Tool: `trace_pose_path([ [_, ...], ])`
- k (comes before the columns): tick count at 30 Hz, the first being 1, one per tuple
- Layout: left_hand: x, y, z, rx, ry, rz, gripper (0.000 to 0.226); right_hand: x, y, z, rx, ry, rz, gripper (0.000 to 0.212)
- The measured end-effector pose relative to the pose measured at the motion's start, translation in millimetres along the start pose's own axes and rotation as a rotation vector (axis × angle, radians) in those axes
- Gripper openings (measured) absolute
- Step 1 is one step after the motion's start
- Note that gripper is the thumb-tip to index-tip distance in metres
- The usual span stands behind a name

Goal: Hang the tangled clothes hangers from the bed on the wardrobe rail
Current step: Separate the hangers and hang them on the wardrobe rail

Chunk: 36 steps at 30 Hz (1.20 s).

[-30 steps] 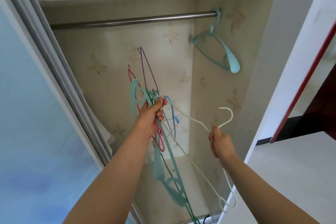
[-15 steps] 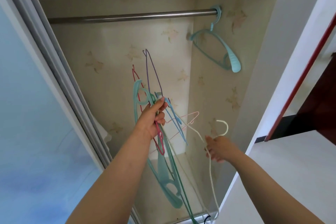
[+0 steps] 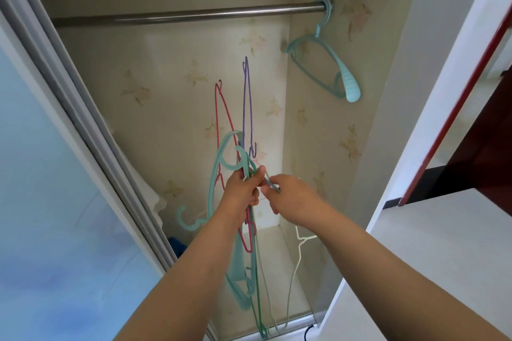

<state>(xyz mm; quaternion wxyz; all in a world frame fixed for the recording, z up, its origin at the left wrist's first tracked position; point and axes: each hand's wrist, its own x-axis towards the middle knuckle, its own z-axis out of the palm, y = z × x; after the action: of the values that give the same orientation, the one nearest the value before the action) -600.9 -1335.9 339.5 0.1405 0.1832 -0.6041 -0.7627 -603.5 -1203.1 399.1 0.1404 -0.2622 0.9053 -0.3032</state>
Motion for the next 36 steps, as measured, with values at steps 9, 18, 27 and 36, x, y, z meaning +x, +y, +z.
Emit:
trace_pose_path([
  [9,14,-3,-15,-0.069,0.136,0.030,0.018,-31,53,32,-0.162,0.171,-0.001,0.032],
  [18,21,1,-18,-0.102,0.064,0.008,0.020,-76,100,72,-0.063,0.267,0.005,0.034],
  [27,21,-2,-16,-0.170,0.052,-0.069,0.023,-99,107,99,0.098,0.344,0.048,0.039],
  [36,16,-3,-8,-0.132,0.024,-0.080,0.024,-102,109,108,0.254,0.456,0.090,0.084],
])
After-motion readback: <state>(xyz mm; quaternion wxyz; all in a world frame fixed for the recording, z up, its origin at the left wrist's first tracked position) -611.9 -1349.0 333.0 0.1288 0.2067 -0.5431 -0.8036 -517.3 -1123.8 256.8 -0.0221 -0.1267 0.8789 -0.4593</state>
